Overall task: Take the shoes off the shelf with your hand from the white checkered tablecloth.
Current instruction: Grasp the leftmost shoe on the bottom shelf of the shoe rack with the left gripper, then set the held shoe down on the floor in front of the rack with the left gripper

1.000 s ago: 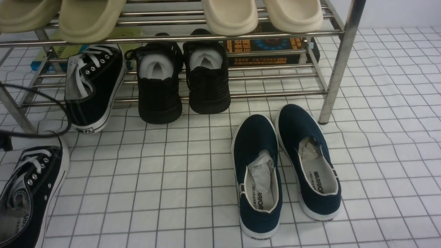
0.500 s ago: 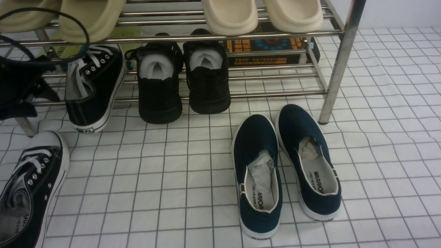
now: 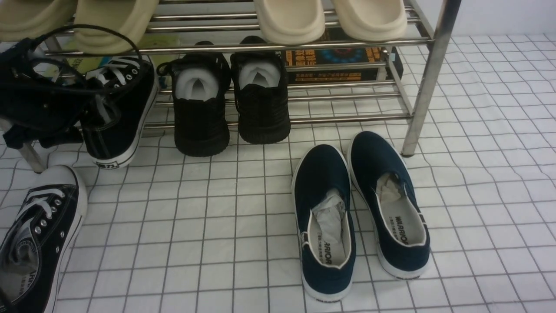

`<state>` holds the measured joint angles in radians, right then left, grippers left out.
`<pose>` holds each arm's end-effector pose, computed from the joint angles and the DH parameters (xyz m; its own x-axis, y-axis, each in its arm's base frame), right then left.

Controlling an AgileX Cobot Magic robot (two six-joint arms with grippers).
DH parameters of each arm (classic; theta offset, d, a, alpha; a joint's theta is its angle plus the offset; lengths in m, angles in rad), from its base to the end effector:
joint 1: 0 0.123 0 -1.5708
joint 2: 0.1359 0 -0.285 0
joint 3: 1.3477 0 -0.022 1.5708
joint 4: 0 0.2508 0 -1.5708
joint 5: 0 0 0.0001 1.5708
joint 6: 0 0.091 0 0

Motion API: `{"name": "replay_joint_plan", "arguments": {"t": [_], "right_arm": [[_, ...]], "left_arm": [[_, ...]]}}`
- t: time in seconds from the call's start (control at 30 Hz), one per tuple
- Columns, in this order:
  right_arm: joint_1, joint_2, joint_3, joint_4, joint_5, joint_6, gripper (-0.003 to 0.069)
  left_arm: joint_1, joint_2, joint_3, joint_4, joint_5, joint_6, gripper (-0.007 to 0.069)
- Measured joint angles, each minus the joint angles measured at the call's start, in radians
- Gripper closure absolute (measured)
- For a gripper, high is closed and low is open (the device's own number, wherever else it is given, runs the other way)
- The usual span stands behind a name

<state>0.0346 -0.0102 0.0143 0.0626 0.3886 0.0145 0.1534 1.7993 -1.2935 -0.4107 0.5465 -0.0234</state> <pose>0.0520 0.0040 0.1741 -0.3033 0.0619 -0.9509 -0.0353 0.9965 0.0761 0.3913 0.0414 0.2362 -0.7246 -0.4788 -0.4957 -0.3175 0.8703 -0.3765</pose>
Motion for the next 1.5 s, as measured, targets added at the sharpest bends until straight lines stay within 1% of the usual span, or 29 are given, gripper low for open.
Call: {"name": "replay_joint_plan", "arguments": {"t": [0.03,0.07,0.1,0.17,0.2,0.27,0.33,0.43,0.5,0.53,0.6,0.67,0.73,0.8,0.83,0.9,1.07,1.2,1.4,1.5], "right_arm": [[0.0,0.0,0.0,0.0,0.0,0.0,0.042],[0.0,0.0,0.0,0.0,0.0,0.0,0.042],[0.0,0.0,0.0,0.0,0.0,0.0,0.042],[0.0,0.0,0.0,0.0,0.0,0.0,0.042],[0.0,0.0,0.0,0.0,0.0,0.0,0.042],[0.0,0.0,0.0,0.0,0.0,0.0,0.042],[0.0,0.0,0.0,0.0,0.0,0.0,0.042],[0.0,0.0,0.0,0.0,0.0,0.0,0.042],[0.0,0.0,0.0,0.0,0.0,0.0,0.042],[0.0,0.0,0.0,0.0,0.0,0.0,0.042],[0.0,0.0,0.0,0.0,0.0,0.0,0.042],[0.0,0.0,0.0,0.0,0.0,0.0,0.042],[0.0,0.0,0.0,0.0,0.0,0.0,0.042],[0.0,0.0,0.0,0.0,0.0,0.0,0.042],[0.0,0.0,0.0,0.0,0.0,0.0,0.042],[0.0,0.0,0.0,0.0,0.0,0.0,0.042],[0.0,0.0,0.0,0.0,0.0,0.0,0.042],[0.0,0.0,0.0,0.0,0.0,0.0,0.042],[0.0,0.0,0.0,0.0,0.0,0.0,0.042],[0.0,0.0,0.0,0.0,0.0,0.0,0.042]], "left_arm": [[0.0,0.002,0.0,-0.002,0.001,0.0,0.032],[0.0,0.005,0.0,0.002,0.018,0.002,0.0403],[0.0,0.005,-0.003,0.008,0.028,0.003,0.0463],[0.001,-0.006,-0.012,0.028,0.078,0.01,0.0557],[0.001,-0.019,-0.018,0.047,0.117,0.015,0.0589],[0.0,-0.056,-0.027,0.08,0.205,0.015,0.0605],[0.0,-0.09,-0.027,0.108,0.267,0.014,0.0607],[-0.001,-0.196,-0.028,0.184,0.457,-0.021,0.0609],[-0.006,-0.222,-0.024,0.207,0.503,-0.038,0.0609],[-0.016,-0.259,-0.002,0.24,0.55,-0.065,0.0609],[-0.039,-0.297,0.051,0.289,0.571,-0.109,0.0609],[-0.053,-0.309,0.085,0.312,0.572,-0.133,0.0609],[-0.101,-0.333,0.185,0.379,0.529,-0.202,0.0609],[-0.117,-0.336,0.223,0.395,0.501,-0.237,0.0609],[-0.141,-0.338,0.263,0.424,0.483,-0.284,0.0609],[-0.162,-0.336,0.313,0.443,0.432,-0.357,0.0608],[-0.201,-0.336,0.349,0.478,0.316,-0.468,0.0608],[-0.214,-0.336,0.353,0.483,0.253,-0.513,0.0606],[-0.219,-0.336,0.354,0.522,0.257,-0.551,0.0604],[-0.219,-0.336,0.354,0.566,0.276,-0.562,0.0601]]}}
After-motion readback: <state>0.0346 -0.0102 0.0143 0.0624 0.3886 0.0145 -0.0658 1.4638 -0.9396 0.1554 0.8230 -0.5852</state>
